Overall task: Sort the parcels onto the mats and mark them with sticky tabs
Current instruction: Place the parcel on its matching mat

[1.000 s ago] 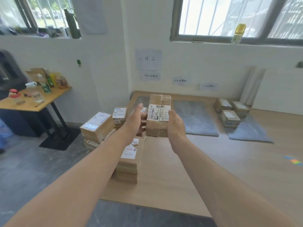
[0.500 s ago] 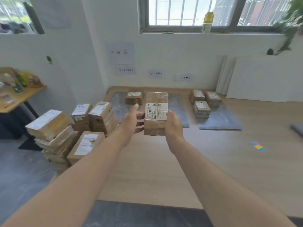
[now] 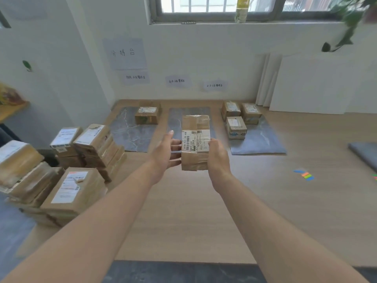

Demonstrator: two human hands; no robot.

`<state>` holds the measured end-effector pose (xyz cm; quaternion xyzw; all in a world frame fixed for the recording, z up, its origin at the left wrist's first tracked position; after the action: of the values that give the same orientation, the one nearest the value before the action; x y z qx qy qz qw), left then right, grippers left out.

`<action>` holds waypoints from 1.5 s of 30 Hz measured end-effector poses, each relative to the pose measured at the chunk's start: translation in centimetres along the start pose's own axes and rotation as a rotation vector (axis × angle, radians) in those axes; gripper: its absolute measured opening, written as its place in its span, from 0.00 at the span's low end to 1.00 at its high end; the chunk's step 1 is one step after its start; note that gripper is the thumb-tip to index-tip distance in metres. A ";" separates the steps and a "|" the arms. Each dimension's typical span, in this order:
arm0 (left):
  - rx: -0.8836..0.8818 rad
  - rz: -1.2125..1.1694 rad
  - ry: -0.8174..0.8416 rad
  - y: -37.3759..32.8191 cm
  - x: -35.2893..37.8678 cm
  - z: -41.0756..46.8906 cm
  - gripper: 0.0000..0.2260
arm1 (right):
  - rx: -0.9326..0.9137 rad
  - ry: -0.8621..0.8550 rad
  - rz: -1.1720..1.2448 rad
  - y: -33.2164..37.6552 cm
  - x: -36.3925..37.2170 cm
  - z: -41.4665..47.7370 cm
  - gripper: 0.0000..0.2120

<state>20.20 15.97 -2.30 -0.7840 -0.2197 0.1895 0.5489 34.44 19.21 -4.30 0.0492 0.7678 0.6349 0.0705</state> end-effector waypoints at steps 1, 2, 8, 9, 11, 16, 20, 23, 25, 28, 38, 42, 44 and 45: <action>-0.010 0.001 0.007 0.5 0.4 0.9 0.22 | 0.007 -0.006 -0.005 -0.5 0.2 0.7 0.22; -0.024 0.004 0.014 1.0 0.8 1.8 0.21 | 0.020 -0.011 -0.013 -1.1 0.5 1.5 0.21; -0.125 0.013 0.055 4.5 2.8 7.7 0.20 | 0.085 -0.076 -0.080 -6.0 2.2 6.6 0.14; -0.131 0.014 0.065 5.1 3.1 8.5 0.20 | 0.091 -0.084 -0.089 -6.7 2.3 7.2 0.14; -0.155 0.026 0.085 6.6 3.7 10.1 0.20 | 0.109 -0.093 -0.106 -8.5 2.5 8.4 0.16; -0.285 0.075 0.083 11.8 5.3 12.5 0.21 | 0.233 -0.090 -0.159 -14.3 2.1 10.4 0.16; -0.372 0.083 0.047 16.3 6.4 13.6 0.19 | 0.309 -0.070 -0.224 -18.6 1.3 11.6 0.17; -0.416 0.093 0.033 19.2 7.1 14.0 0.20 | 0.378 -0.062 -0.269 -21.3 0.7 12.1 0.18; -0.433 0.102 0.026 20.6 7.3 14.1 0.20 | 0.402 -0.038 -0.291 -22.4 0.6 12.2 0.20; -0.469 0.088 0.024 22.3 7.5 14.4 0.20 | 0.429 -0.036 -0.314 -24.1 0.6 12.8 0.23; -0.479 0.162 -0.002 23.2 7.1 16.3 0.18 | 0.510 -0.015 -0.339 -23.5 -0.6 14.2 0.17; -0.387 0.179 -0.048 20.5 8.3 17.3 0.18 | 0.507 -0.140 -0.272 -22.1 -2.7 15.4 0.17; -0.322 0.160 -0.040 18.6 9.6 17.5 0.17 | 0.468 -0.192 -0.244 -20.7 -4.0 16.1 0.14; -0.291 0.151 -0.032 17.6 10.4 17.6 0.17 | 0.452 -0.219 -0.229 -20.1 -4.7 16.6 0.14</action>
<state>21.76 30.06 -25.25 -0.8665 -0.1939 0.2086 0.4100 42.21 30.71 -26.87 0.0448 0.8782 0.4264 0.2119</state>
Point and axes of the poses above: each hand's wrist, its own z-axis towards the middle knuckle, its own x-axis out of the palm, y = z × x, the point moved 1 cm from there along z, towards the middle knuckle, and after that the axes turned 13 degrees about -y, right-handed, at the moved point
